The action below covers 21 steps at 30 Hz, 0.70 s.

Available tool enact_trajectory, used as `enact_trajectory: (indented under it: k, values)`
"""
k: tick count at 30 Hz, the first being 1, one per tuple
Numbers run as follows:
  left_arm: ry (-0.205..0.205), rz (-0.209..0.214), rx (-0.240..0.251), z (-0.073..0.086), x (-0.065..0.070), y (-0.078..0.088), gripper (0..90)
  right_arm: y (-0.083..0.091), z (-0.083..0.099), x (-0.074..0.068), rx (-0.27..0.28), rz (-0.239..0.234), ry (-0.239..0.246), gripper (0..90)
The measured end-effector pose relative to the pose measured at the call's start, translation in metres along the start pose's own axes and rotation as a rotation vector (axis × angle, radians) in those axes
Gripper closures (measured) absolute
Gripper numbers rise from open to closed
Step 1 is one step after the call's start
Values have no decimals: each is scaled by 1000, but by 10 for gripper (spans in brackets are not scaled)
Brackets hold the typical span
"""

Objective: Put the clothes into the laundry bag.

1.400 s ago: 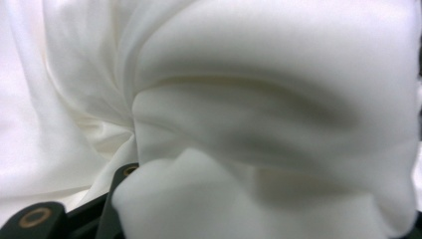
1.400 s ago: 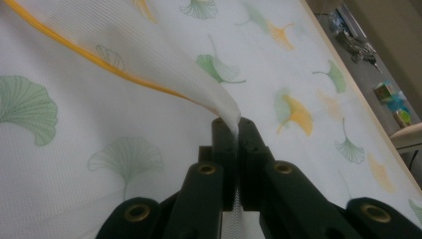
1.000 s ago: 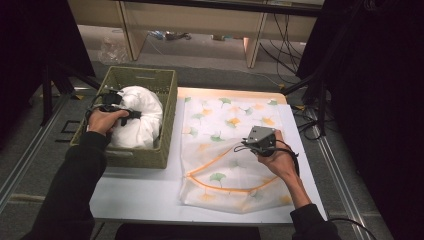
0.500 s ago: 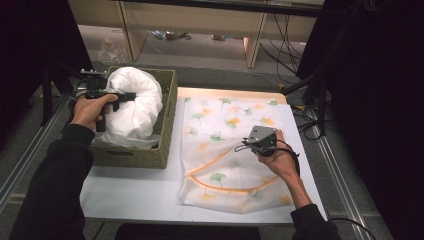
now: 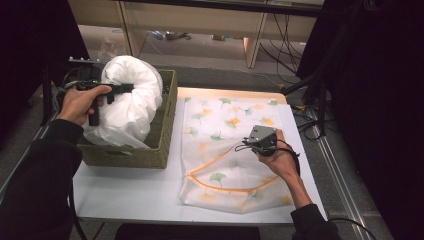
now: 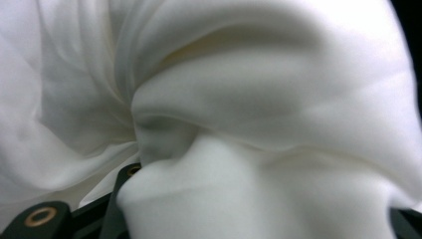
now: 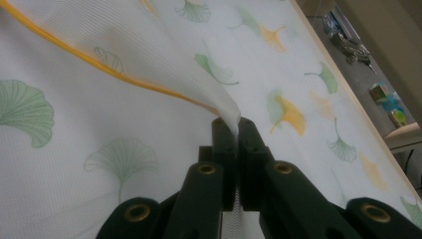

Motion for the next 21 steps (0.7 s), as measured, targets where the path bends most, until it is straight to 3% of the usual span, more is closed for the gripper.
enact_trajectory:
  k: [6, 11, 14, 15, 16, 21]
  values:
    - [-39, 45, 11, -5, 26, 13, 517, 0, 0, -1, -8, 1, -17, 893]
    - [-70, 115, 10, -1, 48, 24, 516, 1, 0, 1, 0, 2, -5, 893]
    - [-104, 142, 2, 3, 67, 31, 513, 1, -1, 2, 4, 1, -1, 893]
    - [-112, 156, 7, 7, 80, 34, 515, 3, -2, 4, 13, 7, -9, 893]
    - [-112, 156, 7, 7, 80, 34, 515, 3, -2, 4, 13, 7, -9, 893]
    - [-154, 264, 4, 14, 116, 45, 514, 8, -7, 10, 4, 30, -44, 894]
Point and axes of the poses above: each handheld gripper's, and its own axes: y roughly backward along the jaws, z roughly out of its underside, x roughly to its right, the point moved 1 cm from there along -y, roughly forward along the jaws, and after that the axes turned 6 degrees about -x, right-handed, at the moved point
